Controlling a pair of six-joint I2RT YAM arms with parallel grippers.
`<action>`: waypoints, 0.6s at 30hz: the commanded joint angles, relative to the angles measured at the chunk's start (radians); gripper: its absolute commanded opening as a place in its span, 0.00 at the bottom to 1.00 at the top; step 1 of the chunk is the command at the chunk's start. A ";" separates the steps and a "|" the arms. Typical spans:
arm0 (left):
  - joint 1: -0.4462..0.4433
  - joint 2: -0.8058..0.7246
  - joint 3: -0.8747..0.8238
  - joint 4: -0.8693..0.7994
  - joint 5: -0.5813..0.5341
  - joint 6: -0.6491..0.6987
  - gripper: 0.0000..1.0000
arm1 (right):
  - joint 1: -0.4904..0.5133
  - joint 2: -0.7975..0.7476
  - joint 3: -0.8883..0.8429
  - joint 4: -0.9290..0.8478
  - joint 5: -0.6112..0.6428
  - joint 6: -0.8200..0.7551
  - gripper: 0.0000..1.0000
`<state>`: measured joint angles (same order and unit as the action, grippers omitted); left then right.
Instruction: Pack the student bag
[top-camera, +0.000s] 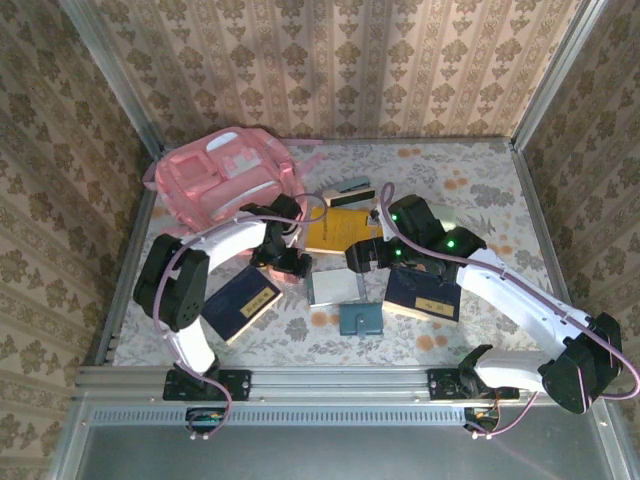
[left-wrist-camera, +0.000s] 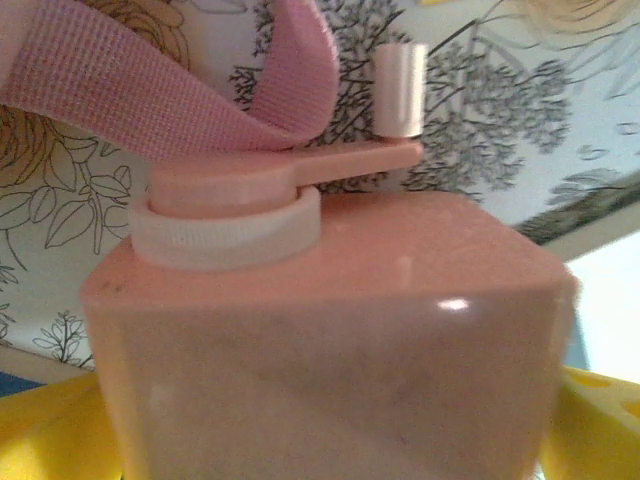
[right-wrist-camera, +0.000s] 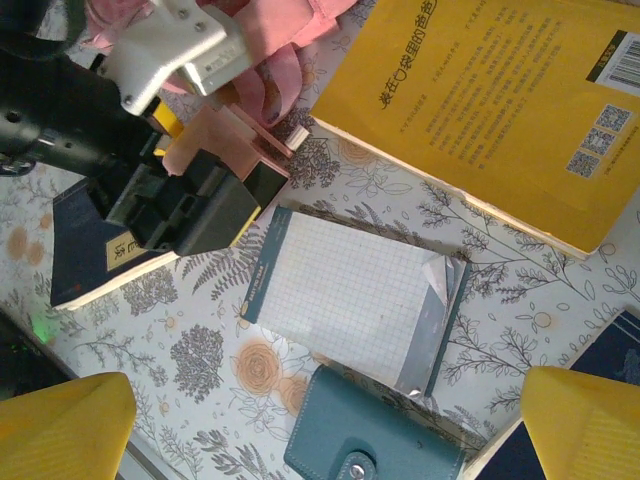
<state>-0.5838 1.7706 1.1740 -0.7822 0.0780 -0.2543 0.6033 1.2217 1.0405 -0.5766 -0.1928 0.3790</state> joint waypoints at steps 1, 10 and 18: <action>-0.011 0.020 0.046 -0.028 -0.049 -0.002 0.95 | 0.007 0.002 -0.014 -0.018 0.018 0.019 0.97; 0.019 -0.059 0.030 0.030 0.034 -0.036 0.48 | 0.140 -0.001 0.032 -0.072 0.287 0.054 1.00; -0.011 -0.323 0.009 0.062 0.062 0.103 0.50 | -0.106 -0.075 -0.040 0.067 -0.117 0.180 0.91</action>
<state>-0.5823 1.5604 1.1961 -0.7513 0.1131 -0.2344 0.5488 1.1843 1.0172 -0.5816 -0.1482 0.4671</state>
